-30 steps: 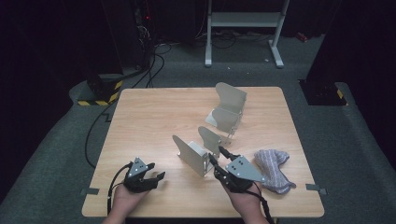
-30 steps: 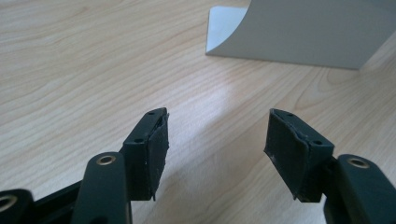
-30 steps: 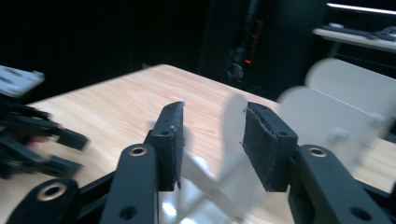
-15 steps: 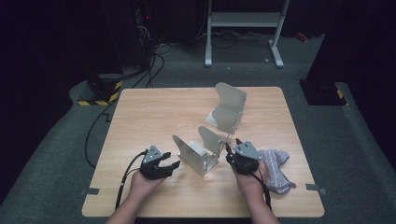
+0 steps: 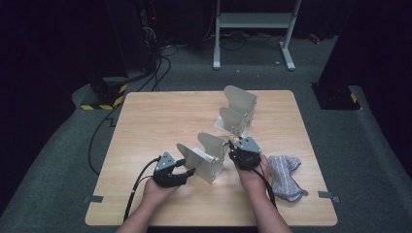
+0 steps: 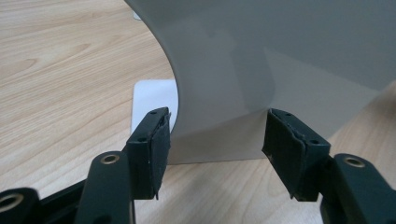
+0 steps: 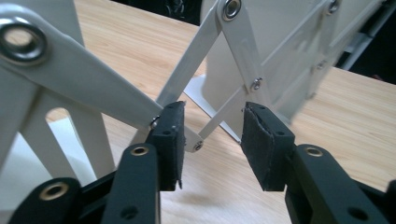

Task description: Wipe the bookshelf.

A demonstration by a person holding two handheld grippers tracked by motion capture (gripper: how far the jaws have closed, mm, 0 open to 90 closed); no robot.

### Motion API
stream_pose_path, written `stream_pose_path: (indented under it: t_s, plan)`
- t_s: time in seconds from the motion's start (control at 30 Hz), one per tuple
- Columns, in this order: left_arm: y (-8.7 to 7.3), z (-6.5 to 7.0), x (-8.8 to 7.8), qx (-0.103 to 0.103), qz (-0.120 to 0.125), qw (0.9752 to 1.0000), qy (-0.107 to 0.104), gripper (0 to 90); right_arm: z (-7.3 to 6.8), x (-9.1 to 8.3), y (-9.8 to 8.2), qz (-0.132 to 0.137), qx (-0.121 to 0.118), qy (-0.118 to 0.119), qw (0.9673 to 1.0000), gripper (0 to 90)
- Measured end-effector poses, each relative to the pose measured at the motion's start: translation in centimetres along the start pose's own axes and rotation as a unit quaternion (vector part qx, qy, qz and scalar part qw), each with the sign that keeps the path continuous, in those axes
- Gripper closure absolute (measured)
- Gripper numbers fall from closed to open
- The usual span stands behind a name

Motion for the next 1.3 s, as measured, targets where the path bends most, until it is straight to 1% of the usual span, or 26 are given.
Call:
stream_pose_path:
  t_s: [0.1, 0.13, 0.2, 0.23, 0.4, 0.5, 0.53, 0.57, 0.6, 0.67, 0.73, 0.77, 0.83, 0.9, 1.0, 1.17, 1.2, 1.3]
  plan:
    - [-0.3, 0.1, -0.6, 0.004, 0.0, 1.0, 0.005, 41.4, -0.5, 0.6, 0.3, 0.001, -0.004, 0.011, 0.9999, 62.8]
    - [-0.5, 0.1, -0.9, 0.001, 0.001, 1.0, 0.007, 41.4, -0.6, 0.9, 0.4, 0.002, -0.005, 0.016, 0.9999, 63.0]
    - [-0.7, 0.0, -1.2, 0.002, 0.002, 0.9999, 0.011, 41.9, -1.0, 1.4, 0.6, 0.0, -0.003, 0.021, 0.9998, 63.8]
    - [-0.8, -0.1, -1.5, -0.003, 0.003, 0.9999, 0.015, 42.0, -1.2, 1.7, 0.8, 0.001, -0.005, 0.024, 0.9997, 64.6]
    - [-1.6, -0.5, -2.7, -0.01, 0.007, 0.9994, 0.032, 42.0, -3.0, 3.2, 1.5, -0.003, -0.019, 0.037, 0.9991, 67.5]
    - [-2.1, -0.7, -3.6, -0.02, 0.012, 0.9988, 0.042, 43.4, -4.1, 4.0, 1.9, -0.006, -0.026, 0.048, 0.9985, 67.9]
    - [-2.2, -0.8, -3.8, -0.021, 0.014, 0.9987, 0.044, 43.5, -4.6, 4.3, 2.1, -0.006, -0.031, 0.052, 0.9981, 67.9]
    - [-2.3, -0.8, -4.1, -0.023, 0.017, 0.9989, 0.036, 45.3, -4.9, 4.5, 2.2, -0.005, -0.033, 0.057, 0.9978, 67.8]
    - [-2.5, -0.8, -4.3, -0.022, 0.014, 0.999, 0.037, 45.6, -5.5, 4.9, 2.3, -0.007, -0.034, 0.067, 0.9971, 67.0]
    - [-2.8, -0.8, -4.6, -0.011, 0.009, 0.9988, 0.048, 44.7, -6.4, 5.3, 2.4, -0.012, -0.042, 0.081, 0.9958, 65.4]
    - [-3.1, -0.9, -4.9, -0.017, 0.013, 0.9987, 0.047, 44.5, -7.5, 5.6, 2.5, -0.008, -0.054, 0.083, 0.9951, 64.5]
    - [-3.2, -1.0, -5.1, -0.02, 0.015, 0.9986, 0.046, 44.8, -7.6, 5.6, 2.6, -0.007, -0.053, 0.083, 0.9951, 63.7]
    - [-3.3, -0.9, -5.2, -0.021, 0.016, 0.9986, 0.045, 46.3, -7.5, 5.7, 2.5, -0.01, -0.045, 0.083, 0.9955, 60.5]
    - [-3.3, -0.8, -5.3, -0.017, 0.017, 0.9987, 0.046, 46.8, -7.1, 5.5, 2.3, -0.018, -0.046, 0.08, 0.9956, 57.9]
    - [-3.5, -0.6, -5.6, -0.015, 0.016, 0.9987, 0.045, 47.1, -6.2, 4.6, 1.9, -0.016, -0.04, 0.077, 0.996, 57.0]
    - [-3.8, -0.3, -6.0, -0.013, 0.014, 0.9984, 0.053, 53.9, -5.0, 2.2, 0.6, -0.016, -0.032, 0.075, 0.9965, 55.9]
    - [-3.8, -0.3, -6.0, -0.013, 0.014, 0.9984, 0.054, 56.1, -4.7, 1.4, 0.1, -0.016, -0.031, 0.075, 0.9966, 55.6]
    - [-3.6, 0.0, -5.9, -0.005, 0.013, 0.9988, 0.047, 58.9, -4.2, -0.7, -1.0, -0.01, -0.028, 0.077, 0.9966, 55.3]
Point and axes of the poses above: each handheld gripper's, and its own axes: x roughly forward along the jaws, y roughly out of its top, z roughly to its right, the point moved 3 cm from there along x, roughly forward along the jaws, and after that the axes turned 10 degrees about x, right-handed, at the moved point
